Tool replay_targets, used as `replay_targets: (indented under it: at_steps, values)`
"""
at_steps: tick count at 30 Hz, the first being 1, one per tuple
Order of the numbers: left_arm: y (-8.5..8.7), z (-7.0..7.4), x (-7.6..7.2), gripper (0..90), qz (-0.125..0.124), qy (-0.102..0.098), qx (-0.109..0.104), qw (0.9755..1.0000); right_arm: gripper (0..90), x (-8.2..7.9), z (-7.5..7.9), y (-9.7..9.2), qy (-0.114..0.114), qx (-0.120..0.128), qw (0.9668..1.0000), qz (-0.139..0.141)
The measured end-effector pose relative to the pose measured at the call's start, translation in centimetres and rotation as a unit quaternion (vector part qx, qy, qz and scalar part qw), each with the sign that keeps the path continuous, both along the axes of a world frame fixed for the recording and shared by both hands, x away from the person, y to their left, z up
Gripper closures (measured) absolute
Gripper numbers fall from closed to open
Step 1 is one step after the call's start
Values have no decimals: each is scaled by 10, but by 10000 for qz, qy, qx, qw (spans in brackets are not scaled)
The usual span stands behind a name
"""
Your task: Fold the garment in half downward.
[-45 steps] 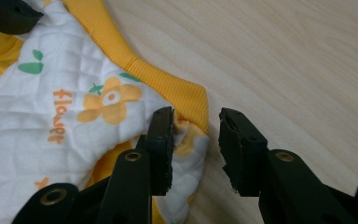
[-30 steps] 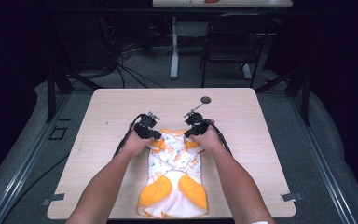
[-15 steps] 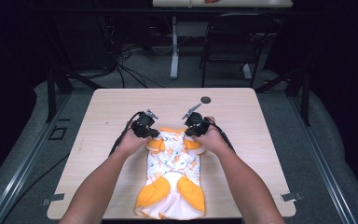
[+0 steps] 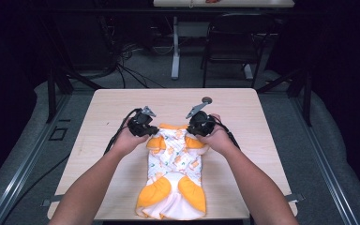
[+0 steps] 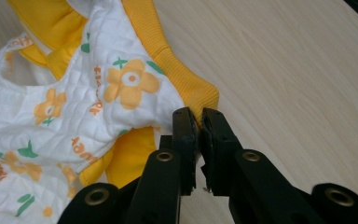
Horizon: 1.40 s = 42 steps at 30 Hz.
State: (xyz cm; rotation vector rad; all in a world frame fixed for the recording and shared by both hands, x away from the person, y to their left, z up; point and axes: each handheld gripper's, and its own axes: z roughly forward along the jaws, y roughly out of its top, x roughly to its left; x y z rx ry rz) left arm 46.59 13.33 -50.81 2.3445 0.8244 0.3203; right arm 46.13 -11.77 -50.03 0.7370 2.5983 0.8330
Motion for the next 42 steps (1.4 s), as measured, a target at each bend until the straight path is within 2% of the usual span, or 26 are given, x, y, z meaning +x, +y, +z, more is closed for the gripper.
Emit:
replay_targets:
  at_steps: [2, 5, 6, 7, 10, 11, 12, 15, 16, 18, 23, 29, 31, 36, 37, 42]
  values:
    - [1, 4, -2, 863, 24, -81, -43, 10000, 840, -1, 2, 1, -41, -13, 10000, 21]
    - [3, 10, -4, 863, 59, -147, -99, 9998, 840, -3, 17, 3, -159, -52, 9998, 68]
    - [5, 17, -5, 863, 72, -236, -114, 9996, 840, -3, 21, 4, -201, -29, 9998, 59]
    - [5, 17, -5, 863, 72, -236, -114, 9996, 840, -3, 21, 4, -201, -29, 9998, 59]
    - [6, 28, -7, 863, 83, -372, -93, 9992, 839, -4, 30, 6, -304, -29, 9995, 54]
    - [7, 34, -7, 863, 77, -441, -33, 9990, 839, -5, 38, 8, -415, -74, 9991, 85]
    - [7, 34, -7, 863, 77, -441, -33, 9990, 839, -6, 40, 8, -440, 9, 9990, 63]
    - [9, 46, -8, 863, 53, -542, -49, 9985, 840, -6, 46, 9, -525, -63, 9986, 92]
    - [9, 51, -9, 863, 29, -627, 7, 9980, 839, -7, 50, 9, -574, -48, 9983, 112]
    - [9, 54, -9, 863, 21, -660, 29, 9978, 839, -8, 52, 10, -614, -91, 9980, 124]
    - [8, 66, -12, 863, -29, -909, 165, 9957, 839, -9, 64, 8, -857, -77, 9962, 116]
    - [6, 74, -13, 863, -24, -1075, 222, 9940, 840, -11, 72, 8, -1073, -102, 9941, 122]
    - [6, 75, -14, 863, -18, -1095, 196, 9938, 840, -13, 75, 9, -1201, -227, 9923, 175]
    - [8, 77, -15, 863, -47, -1145, 222, 9932, 839, -15, 75, 9, -1240, -202, 9919, 208]
    - [7, 77, -16, 863, -85, -1149, 258, 9930, 839, -17, 75, 10, -1274, -309, 9910, 262]
    - [6, 76, -22, 863, -165, -1212, 331, 9919, 839, -21, 76, 11, -1375, -387, 9892, 336]
